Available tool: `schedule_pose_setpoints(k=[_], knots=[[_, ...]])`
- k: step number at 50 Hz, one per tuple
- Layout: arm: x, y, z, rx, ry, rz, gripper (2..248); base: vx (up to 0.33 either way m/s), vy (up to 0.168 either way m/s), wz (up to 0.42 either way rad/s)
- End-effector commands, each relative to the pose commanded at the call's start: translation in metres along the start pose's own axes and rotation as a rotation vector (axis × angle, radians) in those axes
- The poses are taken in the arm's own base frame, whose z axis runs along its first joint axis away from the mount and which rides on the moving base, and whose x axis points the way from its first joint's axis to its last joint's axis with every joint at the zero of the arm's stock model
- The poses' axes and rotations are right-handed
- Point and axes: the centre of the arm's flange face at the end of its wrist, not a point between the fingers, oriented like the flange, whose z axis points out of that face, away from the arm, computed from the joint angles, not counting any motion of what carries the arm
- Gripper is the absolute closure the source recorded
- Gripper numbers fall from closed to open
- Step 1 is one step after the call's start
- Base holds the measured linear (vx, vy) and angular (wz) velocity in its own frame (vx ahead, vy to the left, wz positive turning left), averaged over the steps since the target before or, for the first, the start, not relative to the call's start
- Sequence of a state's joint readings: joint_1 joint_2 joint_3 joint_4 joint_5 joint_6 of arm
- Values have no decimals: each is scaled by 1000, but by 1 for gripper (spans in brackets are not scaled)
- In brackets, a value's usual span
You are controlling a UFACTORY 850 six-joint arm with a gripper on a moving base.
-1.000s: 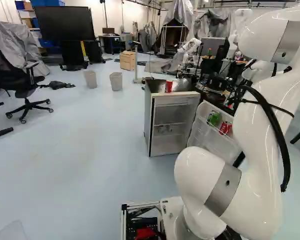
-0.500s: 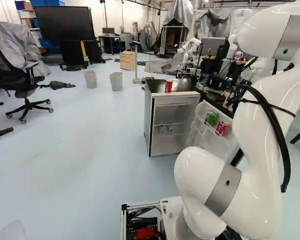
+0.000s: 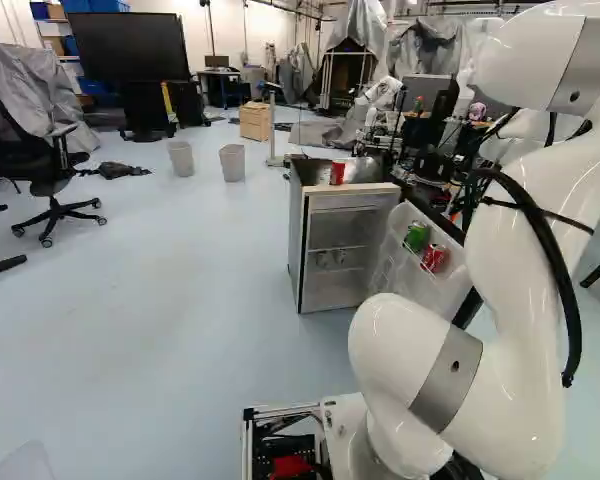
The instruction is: Grab a drink from the fridge
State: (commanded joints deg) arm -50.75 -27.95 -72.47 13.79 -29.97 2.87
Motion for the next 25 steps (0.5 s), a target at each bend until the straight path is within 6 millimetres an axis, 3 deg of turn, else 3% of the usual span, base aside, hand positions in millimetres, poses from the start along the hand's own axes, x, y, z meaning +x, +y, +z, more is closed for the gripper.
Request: schedule_pose_setpoints(k=[25], knots=[[-23,0,-6,-3,-20,-6,3,0,0,0]])
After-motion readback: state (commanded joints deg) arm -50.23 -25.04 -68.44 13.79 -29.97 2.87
